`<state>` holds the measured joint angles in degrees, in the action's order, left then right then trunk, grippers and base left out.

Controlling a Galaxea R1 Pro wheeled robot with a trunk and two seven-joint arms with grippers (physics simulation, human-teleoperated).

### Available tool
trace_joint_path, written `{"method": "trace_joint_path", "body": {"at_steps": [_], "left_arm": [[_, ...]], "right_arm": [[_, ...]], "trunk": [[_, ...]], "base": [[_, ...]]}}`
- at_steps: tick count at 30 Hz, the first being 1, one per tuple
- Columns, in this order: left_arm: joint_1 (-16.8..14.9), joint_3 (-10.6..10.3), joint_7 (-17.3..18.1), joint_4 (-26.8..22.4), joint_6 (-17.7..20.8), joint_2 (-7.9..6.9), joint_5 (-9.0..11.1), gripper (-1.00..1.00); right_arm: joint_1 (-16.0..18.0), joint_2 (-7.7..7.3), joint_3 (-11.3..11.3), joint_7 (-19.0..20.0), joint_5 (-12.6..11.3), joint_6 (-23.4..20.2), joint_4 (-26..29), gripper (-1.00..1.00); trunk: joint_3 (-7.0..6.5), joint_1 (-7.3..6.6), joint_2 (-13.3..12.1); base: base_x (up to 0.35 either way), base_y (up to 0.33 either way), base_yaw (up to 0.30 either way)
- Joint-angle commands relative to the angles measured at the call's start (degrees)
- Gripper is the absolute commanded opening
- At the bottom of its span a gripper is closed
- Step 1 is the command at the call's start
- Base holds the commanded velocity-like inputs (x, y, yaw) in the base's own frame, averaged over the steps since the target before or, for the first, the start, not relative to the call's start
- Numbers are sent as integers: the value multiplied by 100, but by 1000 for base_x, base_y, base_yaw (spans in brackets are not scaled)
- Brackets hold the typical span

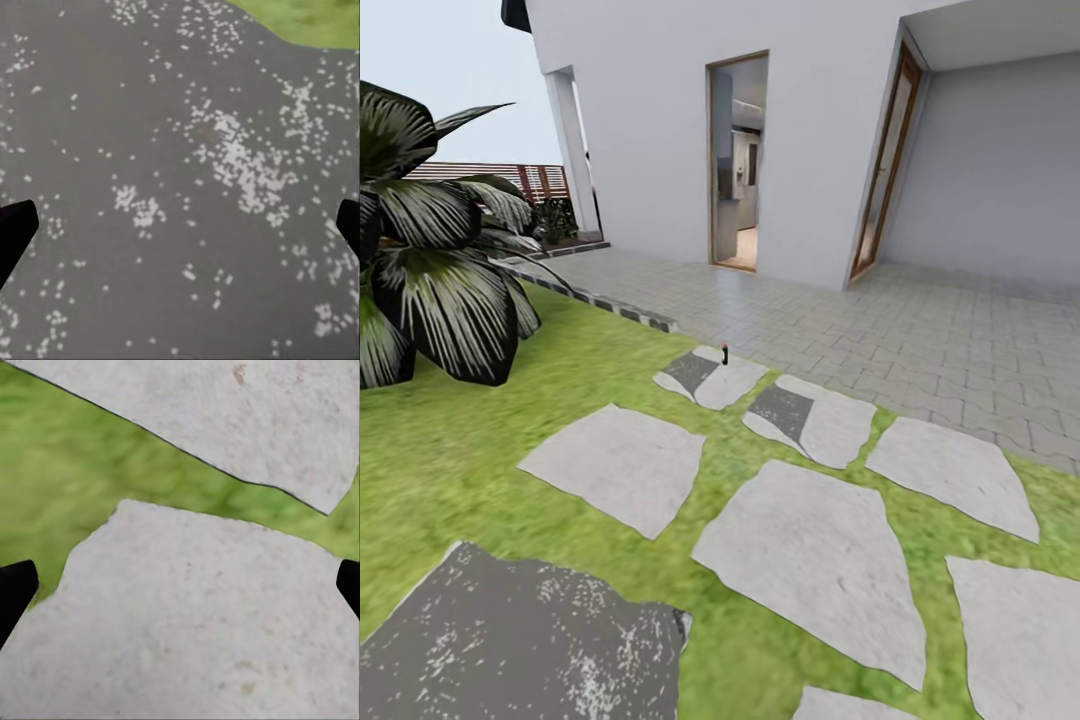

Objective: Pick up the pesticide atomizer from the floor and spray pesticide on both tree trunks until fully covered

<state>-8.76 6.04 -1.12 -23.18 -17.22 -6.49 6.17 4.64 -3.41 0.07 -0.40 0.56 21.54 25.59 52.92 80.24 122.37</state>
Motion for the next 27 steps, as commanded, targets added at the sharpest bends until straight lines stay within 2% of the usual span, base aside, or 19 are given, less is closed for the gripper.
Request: {"method": "trace_joint_path", "body": {"at_steps": [1,27], "left_arm": [[-3,-20,-2,6,-18,-2,59,100],[-3,-15,-2,6,-18,-2,59,100]], "right_arm": [[2,-1,-2,-4,6,17,-1,100],[2,-2,-7,-4,3,17,2,100]], "trunk": [[5,1,2],[5,1,2]], "base": [[230,276,0],[237,261,0]]}}
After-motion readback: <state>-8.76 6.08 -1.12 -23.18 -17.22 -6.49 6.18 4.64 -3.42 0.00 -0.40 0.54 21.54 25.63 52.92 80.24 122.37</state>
